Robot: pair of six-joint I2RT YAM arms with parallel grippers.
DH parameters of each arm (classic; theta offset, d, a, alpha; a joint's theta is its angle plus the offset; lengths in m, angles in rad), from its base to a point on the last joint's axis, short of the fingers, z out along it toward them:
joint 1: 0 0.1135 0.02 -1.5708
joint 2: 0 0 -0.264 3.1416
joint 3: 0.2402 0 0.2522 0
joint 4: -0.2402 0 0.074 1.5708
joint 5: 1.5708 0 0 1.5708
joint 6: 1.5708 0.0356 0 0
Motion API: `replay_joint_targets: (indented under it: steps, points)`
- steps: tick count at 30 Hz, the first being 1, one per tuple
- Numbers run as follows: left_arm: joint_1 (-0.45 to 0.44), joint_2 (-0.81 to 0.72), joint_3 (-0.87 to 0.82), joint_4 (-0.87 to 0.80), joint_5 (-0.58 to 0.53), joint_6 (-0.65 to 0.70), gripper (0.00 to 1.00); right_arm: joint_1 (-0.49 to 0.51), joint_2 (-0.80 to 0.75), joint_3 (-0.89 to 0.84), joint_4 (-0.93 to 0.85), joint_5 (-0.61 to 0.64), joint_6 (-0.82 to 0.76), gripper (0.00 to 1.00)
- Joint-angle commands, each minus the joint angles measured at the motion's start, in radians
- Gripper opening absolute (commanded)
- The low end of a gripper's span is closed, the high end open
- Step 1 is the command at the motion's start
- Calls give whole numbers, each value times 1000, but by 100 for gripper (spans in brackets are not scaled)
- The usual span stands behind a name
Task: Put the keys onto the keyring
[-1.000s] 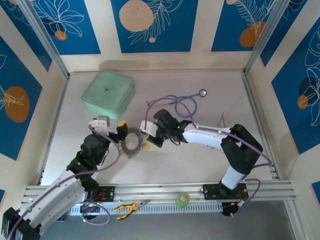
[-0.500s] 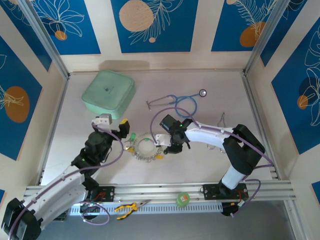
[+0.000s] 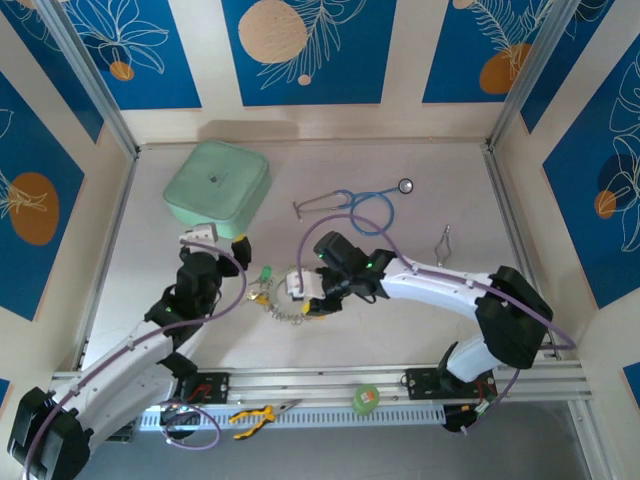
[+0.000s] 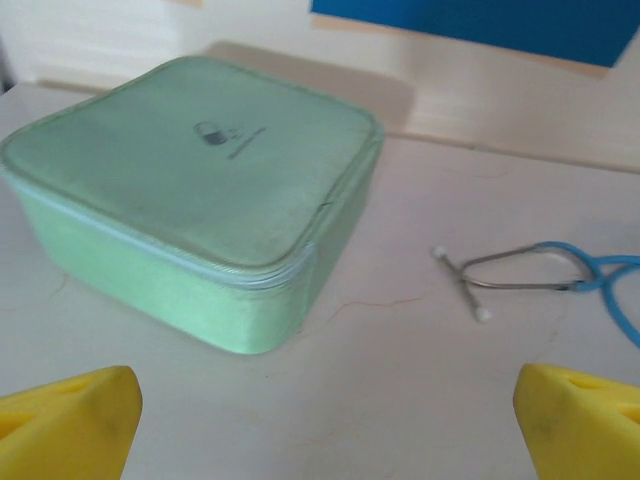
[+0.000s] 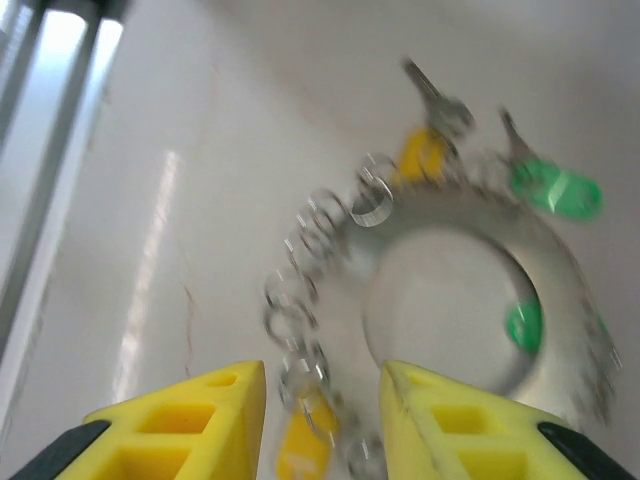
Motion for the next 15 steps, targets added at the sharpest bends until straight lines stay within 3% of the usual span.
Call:
replay_joint_targets:
  steps: [1, 5, 9, 11, 15]
  points:
    - [83, 2, 44, -125, 47, -119, 95, 4, 84, 25, 123, -82, -34, 35]
    - [194, -14, 35, -202, 147, -200, 94, 11, 204, 128, 92, -124, -62, 33]
    - [209, -34, 29, -262, 202, -205, 89, -13, 244, 155, 131, -150, -43, 31]
    - [209, -29, 14, -251, 280, -207, 87, -43, 228, 149, 169, -185, 28, 30]
    - [184, 33, -33, -172, 395, -309, 83, -130, 127, 27, 388, -250, 317, 29]
